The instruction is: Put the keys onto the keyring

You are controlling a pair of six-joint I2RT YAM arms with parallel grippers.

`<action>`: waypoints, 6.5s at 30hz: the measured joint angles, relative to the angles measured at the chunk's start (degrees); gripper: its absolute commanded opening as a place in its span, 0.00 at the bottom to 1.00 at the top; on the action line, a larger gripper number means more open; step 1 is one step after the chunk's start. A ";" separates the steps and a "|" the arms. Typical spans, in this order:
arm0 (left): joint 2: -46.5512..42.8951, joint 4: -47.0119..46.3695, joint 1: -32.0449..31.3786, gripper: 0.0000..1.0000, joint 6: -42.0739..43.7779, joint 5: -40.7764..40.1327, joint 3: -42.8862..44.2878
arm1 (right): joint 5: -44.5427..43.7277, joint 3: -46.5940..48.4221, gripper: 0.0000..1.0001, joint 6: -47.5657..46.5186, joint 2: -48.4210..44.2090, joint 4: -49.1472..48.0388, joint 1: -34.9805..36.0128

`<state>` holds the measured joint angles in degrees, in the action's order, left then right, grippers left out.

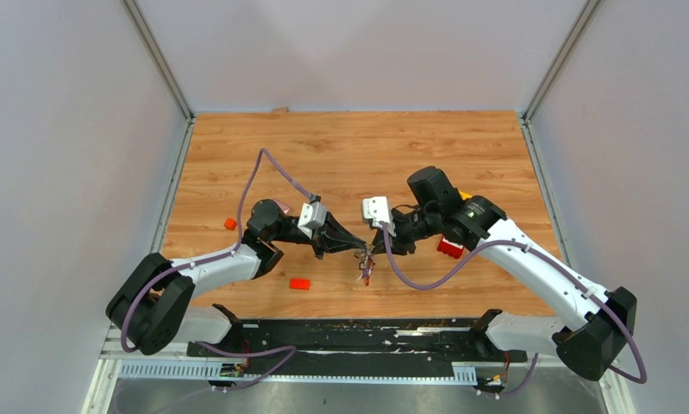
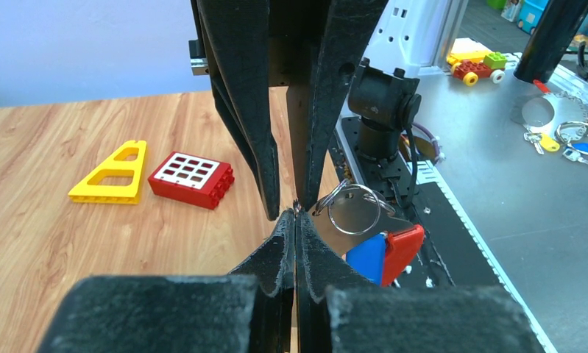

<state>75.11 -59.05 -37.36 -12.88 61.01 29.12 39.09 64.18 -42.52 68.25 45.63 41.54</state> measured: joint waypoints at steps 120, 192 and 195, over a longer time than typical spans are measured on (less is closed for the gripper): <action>0.11 -12.57 1.86 0.00 -11.72 -0.96 1.55 | -1.25 5.90 0.31 3.41 0.46 3.19 -2.64; 5.03 -17.25 1.36 0.00 -10.78 0.90 0.70 | 4.07 3.23 0.00 7.52 0.22 -1.77 -2.84; 5.03 -16.92 1.33 0.00 -10.29 0.31 0.57 | 2.75 3.23 0.00 7.48 -0.02 -1.79 -2.80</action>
<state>80.14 -75.96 -36.03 -23.18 61.32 29.69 41.85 67.42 -35.05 68.23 43.83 38.74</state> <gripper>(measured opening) 0.006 0.028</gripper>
